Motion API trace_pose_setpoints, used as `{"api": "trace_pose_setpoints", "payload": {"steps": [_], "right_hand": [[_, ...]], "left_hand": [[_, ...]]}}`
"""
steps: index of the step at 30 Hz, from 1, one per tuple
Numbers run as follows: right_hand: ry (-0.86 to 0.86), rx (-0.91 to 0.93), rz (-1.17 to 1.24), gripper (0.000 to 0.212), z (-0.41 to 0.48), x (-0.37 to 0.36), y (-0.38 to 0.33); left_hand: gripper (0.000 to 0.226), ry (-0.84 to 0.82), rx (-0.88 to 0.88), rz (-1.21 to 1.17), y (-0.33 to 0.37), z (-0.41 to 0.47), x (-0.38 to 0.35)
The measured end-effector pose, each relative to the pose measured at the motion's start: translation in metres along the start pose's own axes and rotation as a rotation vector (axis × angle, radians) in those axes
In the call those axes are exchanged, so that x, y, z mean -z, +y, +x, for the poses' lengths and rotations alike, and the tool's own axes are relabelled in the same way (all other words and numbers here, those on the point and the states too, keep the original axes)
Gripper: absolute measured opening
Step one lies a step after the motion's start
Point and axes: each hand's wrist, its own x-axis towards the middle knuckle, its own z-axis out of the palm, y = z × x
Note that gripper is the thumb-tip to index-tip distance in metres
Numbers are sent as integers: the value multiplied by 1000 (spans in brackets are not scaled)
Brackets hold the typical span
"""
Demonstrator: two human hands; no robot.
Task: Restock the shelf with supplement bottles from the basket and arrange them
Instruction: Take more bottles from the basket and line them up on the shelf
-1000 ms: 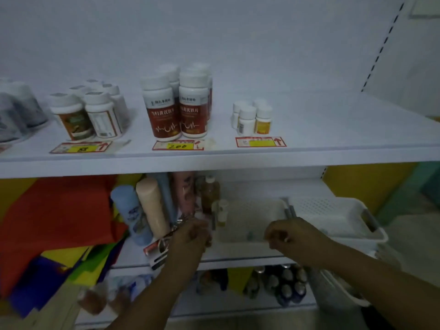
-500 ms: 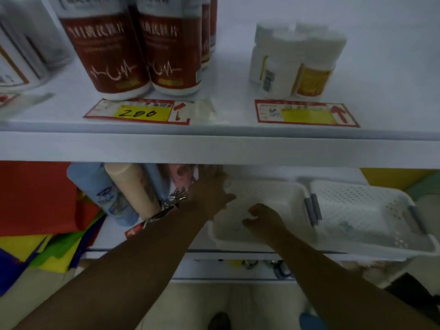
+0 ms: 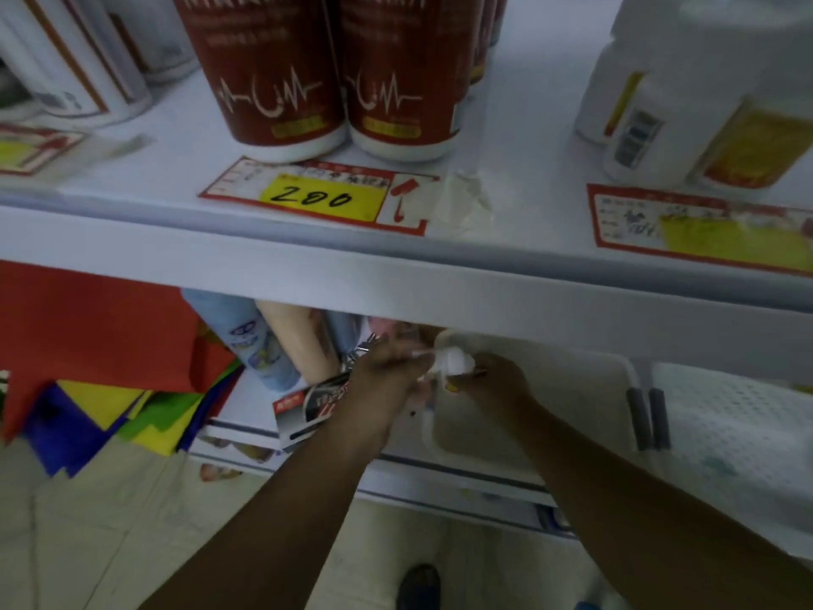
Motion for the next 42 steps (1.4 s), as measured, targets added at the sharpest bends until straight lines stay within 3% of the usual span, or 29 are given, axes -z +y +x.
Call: {"api": "trace_pose_setpoints", "payload": {"steps": [3,6,9,11,16,20,24,26,28,32,35,38,42], "right_hand": [[-75,17,183,9,-46,33,-7],[-207,-12,592,19,-111,66,-6],[-268,36,804,28,-173,100,-9],[-283,92,965,22,-206,120,-13],[-186,269,1069,27,-260,164,-34],[-110,377,1093,30,-282,185,-57],[-101,474,1110,30,-284,203,-75],[-111,573,1066,46,-279,217,-89],[0,637,977,56,-263,234,-104],[313,616,828,30,-204,261,-140],[340,553,727,24,-155,267,-169],[289,503,573,27,-122,266,-182],[293,501,484,24,-105,260,-176]], "left_hand": [[28,-150,210,-403,-11,-42,16],[42,-275,235,-437,-17,-90,7],[49,-345,205,-527,-9,-131,-11],[46,-426,158,-599,1,-156,-26],[43,-569,97,-664,23,-206,-65],[55,-623,16,-675,42,-236,-83],[39,-511,-182,-477,68,-244,-87],[54,-498,-324,-398,89,-238,-82],[65,-445,-473,-343,119,-232,-79],[38,-204,-772,-183,180,-205,-78],[35,8,-942,68,208,-172,-85],[36,70,-1005,208,223,-138,-104],[35,87,-929,261,227,-100,-118]]}}
